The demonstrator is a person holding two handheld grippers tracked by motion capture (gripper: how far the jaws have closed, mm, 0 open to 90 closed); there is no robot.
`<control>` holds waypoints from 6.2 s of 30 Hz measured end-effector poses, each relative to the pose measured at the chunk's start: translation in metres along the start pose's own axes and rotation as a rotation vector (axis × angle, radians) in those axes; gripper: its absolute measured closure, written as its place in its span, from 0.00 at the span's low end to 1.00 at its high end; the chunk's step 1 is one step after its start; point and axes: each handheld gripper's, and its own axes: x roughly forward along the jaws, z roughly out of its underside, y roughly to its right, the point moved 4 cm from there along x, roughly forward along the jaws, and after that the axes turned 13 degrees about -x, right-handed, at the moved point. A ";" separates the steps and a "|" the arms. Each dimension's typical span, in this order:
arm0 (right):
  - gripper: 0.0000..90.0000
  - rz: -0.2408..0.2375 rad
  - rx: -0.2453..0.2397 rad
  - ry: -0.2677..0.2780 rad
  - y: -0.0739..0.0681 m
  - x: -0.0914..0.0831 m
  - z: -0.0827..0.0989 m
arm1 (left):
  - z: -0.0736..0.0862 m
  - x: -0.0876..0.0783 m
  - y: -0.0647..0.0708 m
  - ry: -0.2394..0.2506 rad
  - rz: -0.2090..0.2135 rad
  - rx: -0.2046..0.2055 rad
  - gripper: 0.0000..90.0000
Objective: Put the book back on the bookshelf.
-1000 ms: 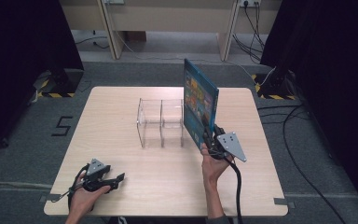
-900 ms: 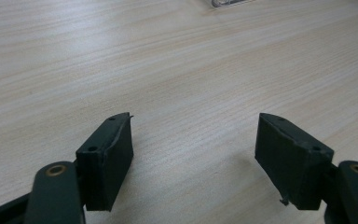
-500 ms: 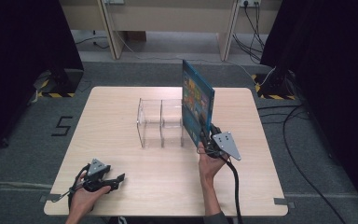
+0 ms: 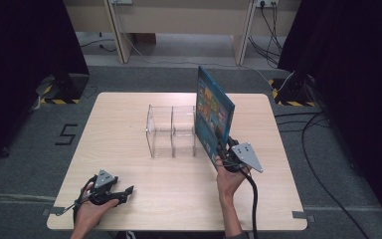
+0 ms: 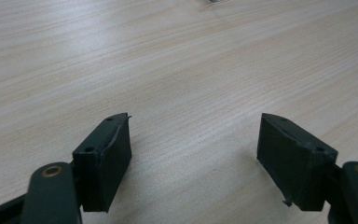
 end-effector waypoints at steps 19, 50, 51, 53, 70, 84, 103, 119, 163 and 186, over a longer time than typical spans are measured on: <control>0.91 -0.039 0.029 -0.144 0.015 -0.022 0.004 | 0.000 0.000 0.001 -0.004 -0.001 0.008 0.27; 0.76 -0.072 -0.005 -0.176 0.017 -0.025 0.000 | 0.001 0.000 0.002 -0.006 -0.005 0.019 0.27; 0.73 -0.068 -0.004 -0.174 0.018 -0.025 0.000 | 0.001 0.000 0.002 -0.005 -0.004 0.019 0.27; 0.70 -0.070 -0.007 -0.174 0.019 -0.026 0.000 | 0.001 0.000 0.002 -0.005 -0.005 0.020 0.27; 0.48 -0.131 -0.017 -0.186 0.024 -0.038 -0.005 | 0.001 0.000 0.002 -0.006 -0.004 0.019 0.27; 0.40 -0.173 -0.026 -0.208 0.037 -0.067 -0.006 | 0.001 0.000 0.001 -0.006 0.000 0.016 0.27; 0.38 -0.183 -0.027 -0.262 0.057 -0.102 0.009 | 0.002 0.000 -0.002 -0.019 -0.044 0.035 0.18; 0.36 -0.172 -0.020 -0.292 0.067 -0.115 0.022 | 0.003 -0.001 -0.003 -0.026 -0.032 0.043 0.15; 0.19 -0.186 -0.028 -0.454 0.073 -0.147 0.062 | 0.003 -0.002 -0.004 -0.027 -0.031 0.044 0.15; 0.18 -0.240 -0.085 -0.631 0.063 -0.170 0.085 | 0.003 -0.002 -0.004 -0.029 -0.031 0.047 0.15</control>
